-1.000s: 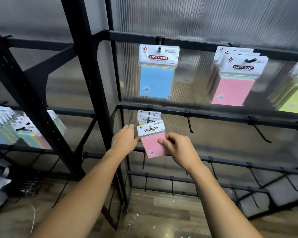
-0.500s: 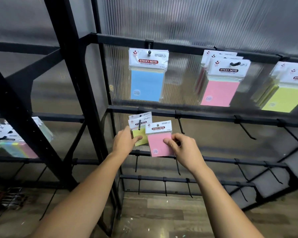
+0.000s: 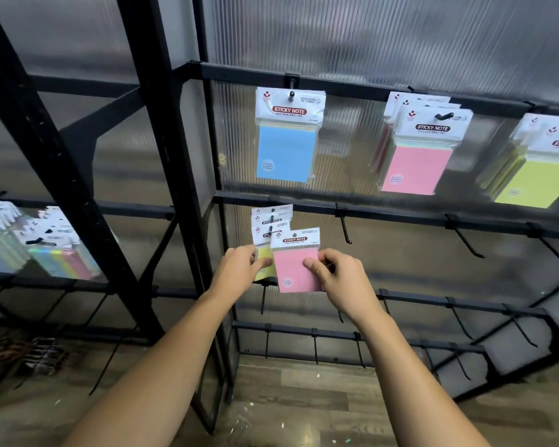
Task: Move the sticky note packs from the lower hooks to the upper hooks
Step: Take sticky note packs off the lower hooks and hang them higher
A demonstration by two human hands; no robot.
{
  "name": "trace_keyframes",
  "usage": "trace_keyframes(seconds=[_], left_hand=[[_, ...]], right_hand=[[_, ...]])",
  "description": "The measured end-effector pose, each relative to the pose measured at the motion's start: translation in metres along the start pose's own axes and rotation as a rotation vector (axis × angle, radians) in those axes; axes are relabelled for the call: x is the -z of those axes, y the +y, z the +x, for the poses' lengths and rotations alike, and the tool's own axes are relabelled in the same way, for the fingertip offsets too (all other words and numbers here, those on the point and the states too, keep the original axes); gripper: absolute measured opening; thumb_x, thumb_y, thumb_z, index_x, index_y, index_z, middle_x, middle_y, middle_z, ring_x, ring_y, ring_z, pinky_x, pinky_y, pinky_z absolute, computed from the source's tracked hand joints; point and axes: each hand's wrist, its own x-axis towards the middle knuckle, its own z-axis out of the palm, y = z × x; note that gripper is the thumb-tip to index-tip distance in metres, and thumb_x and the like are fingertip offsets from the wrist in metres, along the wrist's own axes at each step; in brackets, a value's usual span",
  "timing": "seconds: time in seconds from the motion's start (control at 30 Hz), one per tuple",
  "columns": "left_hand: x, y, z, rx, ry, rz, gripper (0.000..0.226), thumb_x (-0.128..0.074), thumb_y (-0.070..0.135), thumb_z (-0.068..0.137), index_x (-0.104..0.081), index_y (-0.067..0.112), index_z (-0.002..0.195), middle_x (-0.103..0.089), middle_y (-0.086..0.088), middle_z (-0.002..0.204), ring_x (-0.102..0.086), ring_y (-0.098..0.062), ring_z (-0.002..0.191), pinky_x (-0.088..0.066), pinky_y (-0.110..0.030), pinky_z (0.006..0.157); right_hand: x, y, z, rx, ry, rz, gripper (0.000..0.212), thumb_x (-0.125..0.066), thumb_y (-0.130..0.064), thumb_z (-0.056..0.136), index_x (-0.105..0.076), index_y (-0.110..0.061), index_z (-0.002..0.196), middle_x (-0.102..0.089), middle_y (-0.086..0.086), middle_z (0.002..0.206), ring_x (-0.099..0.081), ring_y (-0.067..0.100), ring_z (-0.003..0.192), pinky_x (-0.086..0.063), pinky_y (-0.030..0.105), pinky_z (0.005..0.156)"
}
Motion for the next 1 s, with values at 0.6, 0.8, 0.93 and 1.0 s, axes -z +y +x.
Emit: trace_keyframes(seconds=[0.6,0.8,0.93,1.0], left_hand=[[-0.017,0.047,-0.051,-0.127,0.104,-0.082,0.047,-0.068,0.038,0.087,-0.037,0.018,0.058,-0.037,0.006,0.049,-0.033,-0.013,0.050,-0.030,-0.030,0.054],[-0.023,0.097,-0.046,-0.177,0.111,-0.153,0.046,-0.068,0.036,0.087,-0.038,0.016,0.059,-0.033,0.005,0.049,-0.031,-0.015,0.053,-0.027,-0.030,0.055],[-0.031,0.130,-0.043,-0.227,0.093,-0.147,0.037,-0.065,0.030,0.090,-0.043,0.012,0.065,-0.045,-0.005,0.056,-0.037,-0.017,0.055,-0.029,-0.030,0.054],[-0.037,0.143,-0.044,-0.256,0.052,-0.143,0.032,-0.063,0.026,0.091,-0.047,0.010,0.068,-0.047,-0.004,0.058,-0.039,-0.016,0.057,-0.029,-0.029,0.055]], right_hand=[[0.061,0.009,-0.029,0.027,0.090,0.097,0.024,-0.059,-0.037,0.095,-0.068,-0.016,0.087,-0.066,-0.002,0.077,-0.050,0.006,0.065,-0.038,0.019,0.057],[0.105,0.014,-0.033,0.064,0.131,0.152,0.025,-0.058,-0.037,0.095,-0.067,-0.016,0.086,-0.064,-0.001,0.074,-0.048,0.004,0.060,-0.038,0.018,0.055],[0.137,0.012,-0.028,0.102,0.194,0.156,0.025,-0.057,-0.041,0.095,-0.068,-0.020,0.089,-0.069,0.000,0.083,-0.059,0.016,0.076,-0.048,0.030,0.069],[0.153,0.010,-0.025,0.123,0.228,0.156,0.026,-0.057,-0.043,0.095,-0.068,-0.020,0.090,-0.069,0.000,0.083,-0.059,0.017,0.077,-0.049,0.032,0.070]])
